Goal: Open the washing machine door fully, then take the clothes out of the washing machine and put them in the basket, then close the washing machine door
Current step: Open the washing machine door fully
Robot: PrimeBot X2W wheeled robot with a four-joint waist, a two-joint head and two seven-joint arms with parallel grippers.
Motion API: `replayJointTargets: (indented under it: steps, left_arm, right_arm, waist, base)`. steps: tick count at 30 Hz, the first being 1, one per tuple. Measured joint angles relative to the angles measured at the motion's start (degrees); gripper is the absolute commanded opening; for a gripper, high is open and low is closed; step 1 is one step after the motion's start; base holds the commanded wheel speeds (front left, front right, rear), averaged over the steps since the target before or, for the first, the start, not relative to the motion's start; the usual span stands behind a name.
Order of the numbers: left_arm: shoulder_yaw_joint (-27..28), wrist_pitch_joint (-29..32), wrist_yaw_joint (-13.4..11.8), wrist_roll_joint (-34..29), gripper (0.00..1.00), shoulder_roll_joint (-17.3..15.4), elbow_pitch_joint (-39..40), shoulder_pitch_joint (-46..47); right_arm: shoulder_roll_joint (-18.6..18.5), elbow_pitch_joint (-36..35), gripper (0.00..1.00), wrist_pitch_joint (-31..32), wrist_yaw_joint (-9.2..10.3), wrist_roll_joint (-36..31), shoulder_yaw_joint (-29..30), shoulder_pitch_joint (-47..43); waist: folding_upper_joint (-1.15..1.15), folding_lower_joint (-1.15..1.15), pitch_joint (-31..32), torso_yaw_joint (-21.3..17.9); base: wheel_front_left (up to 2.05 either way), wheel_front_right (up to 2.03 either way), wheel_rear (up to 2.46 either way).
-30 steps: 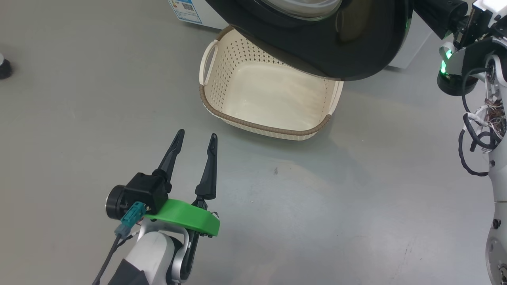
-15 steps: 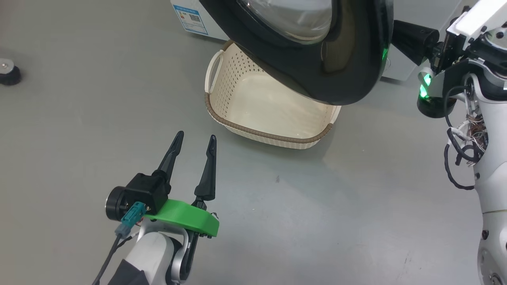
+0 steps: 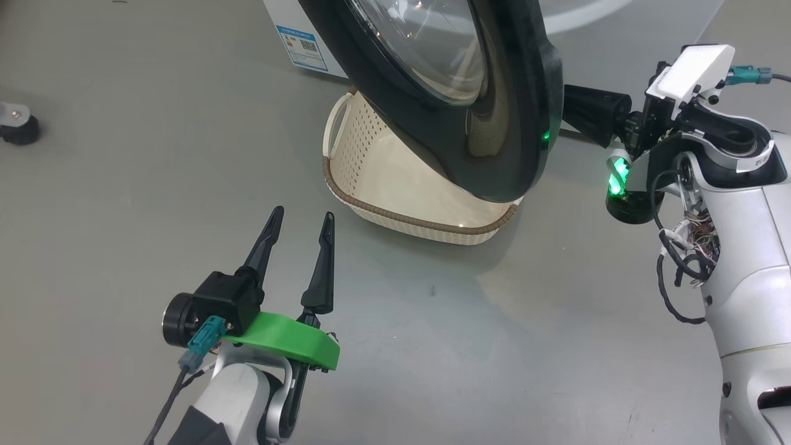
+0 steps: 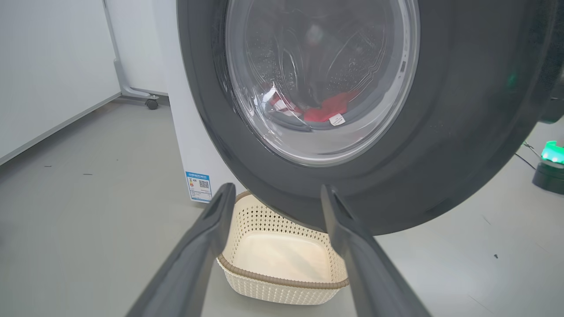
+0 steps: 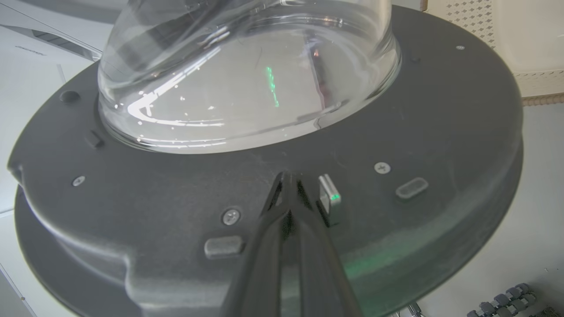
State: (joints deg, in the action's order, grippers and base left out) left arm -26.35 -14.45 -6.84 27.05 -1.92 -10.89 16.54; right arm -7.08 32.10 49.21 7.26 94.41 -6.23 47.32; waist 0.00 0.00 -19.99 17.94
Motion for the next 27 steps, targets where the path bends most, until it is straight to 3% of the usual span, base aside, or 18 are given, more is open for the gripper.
replayJointTargets:
  steps: [27]
  left_arm:
    - [-0.9,0.0,0.0,-0.4,1.0,-0.01,0.09,-1.33]
  right_arm:
    - [2.85,-0.62,0.0,4.44,0.05,7.84,-7.06,-4.85]
  waist:
    - [0.0,0.0,2.1,1.62]
  base:
    - [0.0,0.0,0.0]
